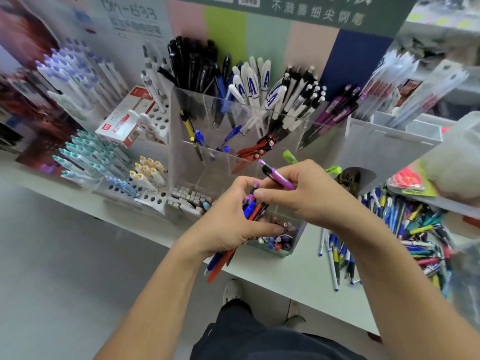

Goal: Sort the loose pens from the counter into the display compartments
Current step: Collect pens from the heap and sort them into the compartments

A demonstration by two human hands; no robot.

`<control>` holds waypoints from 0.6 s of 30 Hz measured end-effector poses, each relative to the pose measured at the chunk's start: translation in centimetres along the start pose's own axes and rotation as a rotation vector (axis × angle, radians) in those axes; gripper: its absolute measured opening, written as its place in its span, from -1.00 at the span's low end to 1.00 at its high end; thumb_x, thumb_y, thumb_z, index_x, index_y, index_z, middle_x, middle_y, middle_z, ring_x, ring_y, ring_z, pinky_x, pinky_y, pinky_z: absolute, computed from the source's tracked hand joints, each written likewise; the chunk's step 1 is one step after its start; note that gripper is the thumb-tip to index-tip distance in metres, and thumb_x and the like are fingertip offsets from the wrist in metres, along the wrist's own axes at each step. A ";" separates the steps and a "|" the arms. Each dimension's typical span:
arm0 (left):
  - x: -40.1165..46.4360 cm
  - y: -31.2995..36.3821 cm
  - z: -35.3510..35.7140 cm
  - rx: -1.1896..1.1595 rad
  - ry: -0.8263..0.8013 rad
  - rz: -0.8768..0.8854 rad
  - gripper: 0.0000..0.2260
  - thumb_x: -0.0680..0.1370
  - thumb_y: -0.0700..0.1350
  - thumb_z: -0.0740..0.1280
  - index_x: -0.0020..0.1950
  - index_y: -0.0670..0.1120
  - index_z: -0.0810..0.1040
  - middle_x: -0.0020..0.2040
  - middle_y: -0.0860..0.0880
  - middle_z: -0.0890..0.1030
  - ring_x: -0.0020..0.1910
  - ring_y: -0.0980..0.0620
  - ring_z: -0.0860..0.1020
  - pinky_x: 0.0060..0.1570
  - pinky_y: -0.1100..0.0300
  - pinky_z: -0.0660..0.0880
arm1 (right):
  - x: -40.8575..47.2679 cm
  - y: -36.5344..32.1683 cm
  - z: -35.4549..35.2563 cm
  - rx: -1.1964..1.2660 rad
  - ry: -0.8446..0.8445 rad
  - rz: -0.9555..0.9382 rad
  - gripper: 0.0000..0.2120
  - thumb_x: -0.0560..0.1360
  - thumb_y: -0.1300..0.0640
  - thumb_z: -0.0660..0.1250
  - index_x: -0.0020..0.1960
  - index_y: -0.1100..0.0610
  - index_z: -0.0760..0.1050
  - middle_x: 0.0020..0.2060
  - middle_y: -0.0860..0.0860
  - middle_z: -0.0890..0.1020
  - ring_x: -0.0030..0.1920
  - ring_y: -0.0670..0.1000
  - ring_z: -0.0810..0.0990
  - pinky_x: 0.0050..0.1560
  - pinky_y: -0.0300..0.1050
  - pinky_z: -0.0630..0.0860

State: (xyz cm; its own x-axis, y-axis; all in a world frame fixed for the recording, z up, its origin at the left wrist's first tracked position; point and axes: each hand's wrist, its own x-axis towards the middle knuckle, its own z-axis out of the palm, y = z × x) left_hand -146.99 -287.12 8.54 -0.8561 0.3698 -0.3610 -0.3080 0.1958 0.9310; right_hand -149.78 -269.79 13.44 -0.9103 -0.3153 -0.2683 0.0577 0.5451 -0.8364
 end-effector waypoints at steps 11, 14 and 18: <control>-2.2 -2.8 -1.3 -0.084 0.036 -0.107 -0.72 0.53 -0.09 0.50 0.17 -0.04 0.49 -0.47 0.03 0.37 -0.49 0.00 0.26 -0.48 0.17 0.22 | 0.8 0.6 -0.9 0.419 0.304 0.045 -0.79 0.65 0.15 0.25 -0.16 0.10 0.47 -0.46 -0.11 0.37 -0.49 -0.09 0.23 -0.50 -0.21 0.20; -2.7 -4.5 -2.0 -0.238 0.178 -0.124 -0.89 0.62 -0.16 0.37 0.11 -0.15 0.54 -0.42 -0.03 0.37 -0.52 0.06 0.22 -0.51 0.24 0.18 | 1.3 -1.0 -1.7 0.535 0.411 -0.030 -0.72 0.64 0.31 0.07 -0.18 0.05 0.36 -0.38 0.01 0.41 -0.50 -0.08 0.26 -0.58 -0.29 0.22; -1.6 -5.6 -2.0 -0.580 0.408 -0.150 -0.90 0.62 -0.17 0.35 -0.07 -0.15 0.52 -0.40 0.02 0.39 -0.52 0.14 0.25 -0.57 0.33 0.23 | 1.5 -1.6 0.3 0.614 0.345 -0.034 -0.71 0.62 0.36 0.05 -0.14 0.08 0.42 -0.39 0.04 0.51 -0.47 -0.08 0.32 -0.57 -0.29 0.20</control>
State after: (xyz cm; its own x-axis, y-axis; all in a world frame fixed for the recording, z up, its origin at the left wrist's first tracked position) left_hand -144.70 -290.65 3.98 -0.8391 -0.0139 -0.5438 -0.5081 -0.3370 0.7927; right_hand -151.14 -271.40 14.20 -0.9879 -0.0044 -0.1553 0.1554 -0.0297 -0.9874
